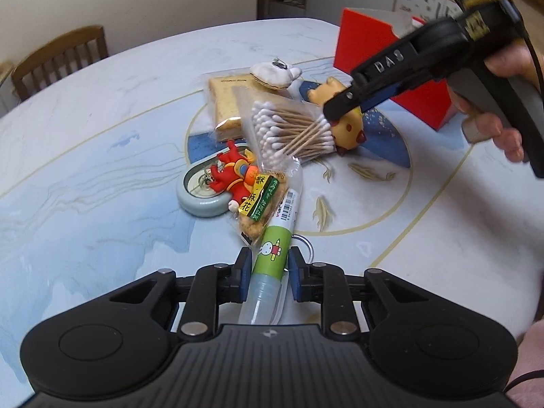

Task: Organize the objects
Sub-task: 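Grasp the green-and-white marker with the left tool while the right tool grasps the yellow toy, then lift and carry the marker and yellow toy over the red shoebox with both tools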

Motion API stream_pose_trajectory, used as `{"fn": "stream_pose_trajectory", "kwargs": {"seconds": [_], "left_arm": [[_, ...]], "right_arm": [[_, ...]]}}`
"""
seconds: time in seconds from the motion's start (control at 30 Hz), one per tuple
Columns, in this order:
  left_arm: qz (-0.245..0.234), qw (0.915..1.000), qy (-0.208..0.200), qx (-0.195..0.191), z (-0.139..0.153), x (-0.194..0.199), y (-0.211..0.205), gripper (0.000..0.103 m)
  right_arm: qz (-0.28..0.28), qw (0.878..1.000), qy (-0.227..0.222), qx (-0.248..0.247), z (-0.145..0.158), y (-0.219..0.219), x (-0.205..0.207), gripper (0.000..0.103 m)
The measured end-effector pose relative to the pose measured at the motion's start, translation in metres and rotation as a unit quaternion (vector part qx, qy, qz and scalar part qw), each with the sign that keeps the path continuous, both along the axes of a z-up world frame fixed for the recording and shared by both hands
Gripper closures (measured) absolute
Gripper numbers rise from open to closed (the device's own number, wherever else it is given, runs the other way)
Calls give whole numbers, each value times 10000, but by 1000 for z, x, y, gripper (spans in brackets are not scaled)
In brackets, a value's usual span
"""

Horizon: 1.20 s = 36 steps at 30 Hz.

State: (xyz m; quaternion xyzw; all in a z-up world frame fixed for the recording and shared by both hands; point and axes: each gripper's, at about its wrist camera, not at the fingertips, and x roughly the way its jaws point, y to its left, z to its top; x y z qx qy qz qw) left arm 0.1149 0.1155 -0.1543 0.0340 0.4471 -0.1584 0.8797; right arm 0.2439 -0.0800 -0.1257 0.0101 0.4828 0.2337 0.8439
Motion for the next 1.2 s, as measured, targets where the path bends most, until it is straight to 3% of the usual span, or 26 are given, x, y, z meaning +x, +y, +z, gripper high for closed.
{"fn": "stream_pose_trajectory", "kwargs": {"seconds": [0.3, 0.8, 0.9, 1.03, 1.2], "left_arm": [[377, 9987, -9, -329, 16, -15, -8, 82], [677, 9958, -299, -540, 44, -21, -50, 84], [675, 9951, -429, -582, 56, -16, -59, 103], [523, 9961, -578, -404, 65, -7, -76, 103], [480, 9974, -366, -397, 64, -2, -84, 103]], "right_arm": [[126, 9996, -94, 224, 12, -25, -22, 60], [312, 9982, -333, 383, 58, -92, -57, 60], [293, 9979, -452, 356, 69, -109, -57, 60], [269, 9975, -533, 388, 79, -130, -53, 60], [293, 9970, -518, 494, 82, -153, -50, 60]]}}
